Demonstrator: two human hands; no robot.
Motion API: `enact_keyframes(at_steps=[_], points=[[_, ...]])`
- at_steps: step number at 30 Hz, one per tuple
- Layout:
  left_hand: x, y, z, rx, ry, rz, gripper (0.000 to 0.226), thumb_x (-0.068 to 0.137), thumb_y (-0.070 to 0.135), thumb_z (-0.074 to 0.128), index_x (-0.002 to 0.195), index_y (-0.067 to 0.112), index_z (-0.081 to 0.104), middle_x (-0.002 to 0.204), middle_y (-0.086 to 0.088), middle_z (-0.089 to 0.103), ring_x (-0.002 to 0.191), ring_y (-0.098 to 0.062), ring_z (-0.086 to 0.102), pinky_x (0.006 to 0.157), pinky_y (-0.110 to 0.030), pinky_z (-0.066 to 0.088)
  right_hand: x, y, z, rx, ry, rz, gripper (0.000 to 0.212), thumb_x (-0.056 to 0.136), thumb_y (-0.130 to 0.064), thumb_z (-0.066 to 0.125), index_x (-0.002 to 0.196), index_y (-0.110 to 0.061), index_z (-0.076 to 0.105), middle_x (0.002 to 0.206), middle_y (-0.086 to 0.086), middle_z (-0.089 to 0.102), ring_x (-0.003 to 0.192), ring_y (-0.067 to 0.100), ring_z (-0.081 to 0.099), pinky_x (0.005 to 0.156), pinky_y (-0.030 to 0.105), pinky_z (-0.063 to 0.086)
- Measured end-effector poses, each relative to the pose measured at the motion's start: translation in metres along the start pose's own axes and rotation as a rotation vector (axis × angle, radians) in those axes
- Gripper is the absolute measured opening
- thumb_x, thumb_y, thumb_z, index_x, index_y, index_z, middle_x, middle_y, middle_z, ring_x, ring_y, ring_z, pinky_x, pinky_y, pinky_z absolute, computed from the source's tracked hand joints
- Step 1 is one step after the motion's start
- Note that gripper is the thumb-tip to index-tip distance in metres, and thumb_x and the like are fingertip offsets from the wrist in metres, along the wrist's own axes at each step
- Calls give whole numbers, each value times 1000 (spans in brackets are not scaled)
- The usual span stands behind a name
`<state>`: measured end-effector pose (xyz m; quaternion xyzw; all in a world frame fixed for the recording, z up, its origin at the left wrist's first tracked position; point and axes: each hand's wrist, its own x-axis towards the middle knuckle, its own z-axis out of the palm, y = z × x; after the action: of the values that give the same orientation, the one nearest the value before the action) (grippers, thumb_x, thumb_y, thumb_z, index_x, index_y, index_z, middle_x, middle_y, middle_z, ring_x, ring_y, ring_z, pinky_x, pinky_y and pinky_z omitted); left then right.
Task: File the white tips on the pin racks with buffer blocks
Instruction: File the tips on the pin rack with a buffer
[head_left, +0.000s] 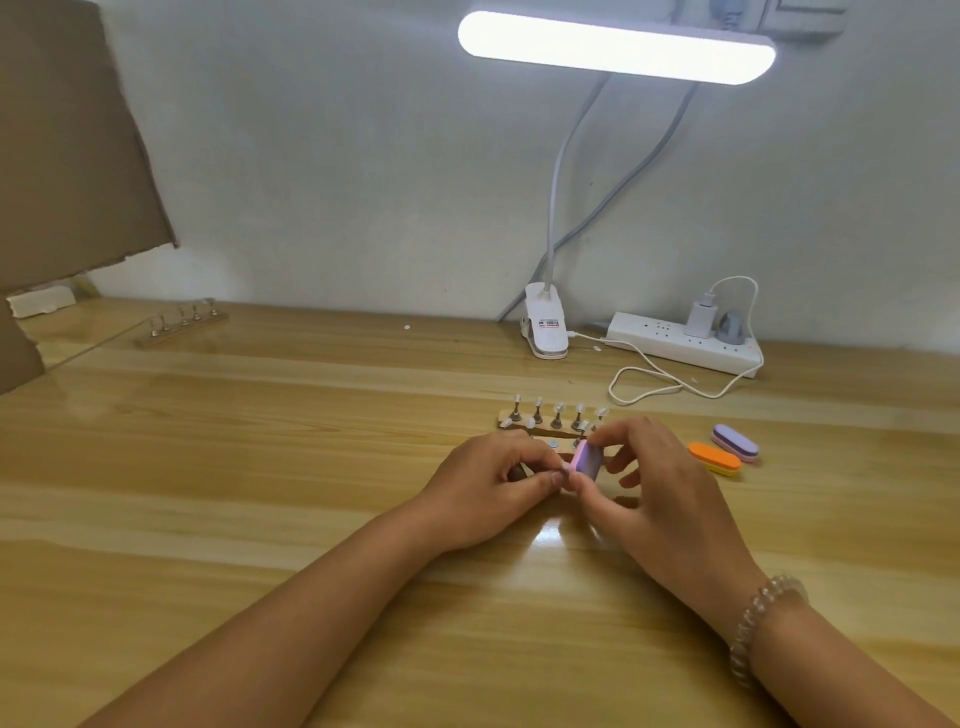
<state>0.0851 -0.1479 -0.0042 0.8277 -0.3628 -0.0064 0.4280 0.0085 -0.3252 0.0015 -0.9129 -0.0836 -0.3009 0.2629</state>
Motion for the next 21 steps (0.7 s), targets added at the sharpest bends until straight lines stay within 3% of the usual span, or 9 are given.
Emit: enact_keyframes(at_steps=[4, 9, 13, 18, 21], points=[[0, -1, -1, 9, -20, -12, 13, 93, 21, 65, 100, 26, 75, 84, 15, 58, 75, -9, 54, 75, -34, 48, -1, -6, 1, 15, -39, -88, 32, 79, -34, 71, 106, -20, 60, 100, -9, 58, 85, 4, 59, 67, 24, 55], [1, 2, -1, 10, -3, -15, 10, 93, 26, 67, 96, 31, 75, 85, 15, 60, 72, -4, 52, 72, -30, 46, 1, 0, 0, 13, -14, 22, 30, 78, -34, 74, 100, -24, 56, 96, -14, 55, 86, 5, 58, 68, 34, 56], [-1, 1, -1, -1, -8, -14, 10, 93, 24, 67, 97, 27, 75, 88, 13, 61, 75, -8, 53, 74, -33, 47, -1, -1, 2, 5, -9, -5, 33, 77, -28, 78, 100, -21, 55, 96, -10, 54, 84, 6, 58, 67, 29, 56], [0, 1, -1, 13, -19, -30, 13, 94, 21, 65, 101, 24, 75, 88, 13, 61, 78, -13, 56, 75, -33, 47, 0, -4, 3, 28, -17, -20, 34, 76, -37, 72, 99, -20, 54, 95, -9, 54, 83, 8, 58, 66, 29, 56], [1, 2, 0, 37, -4, -27, 9, 93, 25, 66, 94, 28, 74, 83, 14, 59, 71, -2, 52, 69, -26, 42, 1, 1, 3, 27, 19, 52, 35, 75, -29, 80, 95, -21, 53, 91, -12, 53, 82, 5, 57, 68, 33, 55]])
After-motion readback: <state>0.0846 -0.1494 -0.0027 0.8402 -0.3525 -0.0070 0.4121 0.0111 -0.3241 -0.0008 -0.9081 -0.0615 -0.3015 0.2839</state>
